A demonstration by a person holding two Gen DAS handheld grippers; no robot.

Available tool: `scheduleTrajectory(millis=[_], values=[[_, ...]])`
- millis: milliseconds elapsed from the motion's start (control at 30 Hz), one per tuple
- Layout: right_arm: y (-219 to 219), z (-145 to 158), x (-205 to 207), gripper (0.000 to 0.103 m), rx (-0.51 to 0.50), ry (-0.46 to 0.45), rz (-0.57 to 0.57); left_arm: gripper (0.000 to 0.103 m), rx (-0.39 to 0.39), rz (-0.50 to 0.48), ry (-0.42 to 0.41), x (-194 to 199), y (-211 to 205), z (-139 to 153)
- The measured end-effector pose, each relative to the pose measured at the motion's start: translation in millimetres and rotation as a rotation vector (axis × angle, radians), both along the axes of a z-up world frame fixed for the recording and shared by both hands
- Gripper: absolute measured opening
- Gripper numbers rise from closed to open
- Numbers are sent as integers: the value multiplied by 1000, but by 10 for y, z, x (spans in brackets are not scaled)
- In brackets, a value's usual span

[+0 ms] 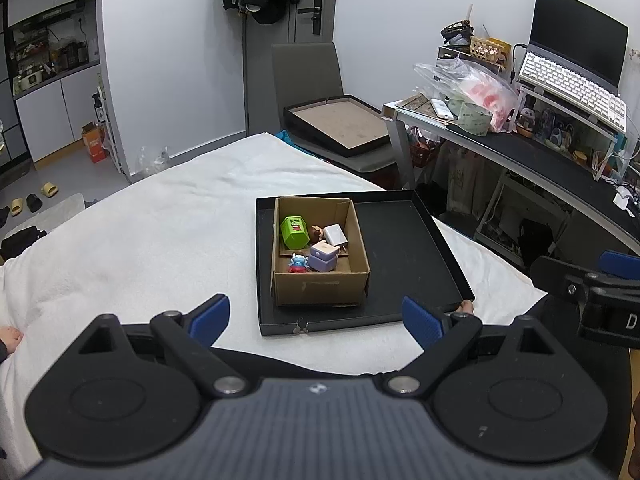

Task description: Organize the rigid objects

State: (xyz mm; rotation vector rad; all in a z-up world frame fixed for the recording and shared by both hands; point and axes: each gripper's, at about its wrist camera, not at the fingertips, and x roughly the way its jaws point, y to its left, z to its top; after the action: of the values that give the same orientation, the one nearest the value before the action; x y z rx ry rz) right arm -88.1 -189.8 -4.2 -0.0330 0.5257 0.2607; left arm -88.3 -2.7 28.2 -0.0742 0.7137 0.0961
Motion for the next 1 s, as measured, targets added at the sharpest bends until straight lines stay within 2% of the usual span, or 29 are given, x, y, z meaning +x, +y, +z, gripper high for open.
scheduleTrajectory(millis=[1000], values=[[16,7,-50,103,-3,-16,14,92,-7,8,-4,-56,52,0]])
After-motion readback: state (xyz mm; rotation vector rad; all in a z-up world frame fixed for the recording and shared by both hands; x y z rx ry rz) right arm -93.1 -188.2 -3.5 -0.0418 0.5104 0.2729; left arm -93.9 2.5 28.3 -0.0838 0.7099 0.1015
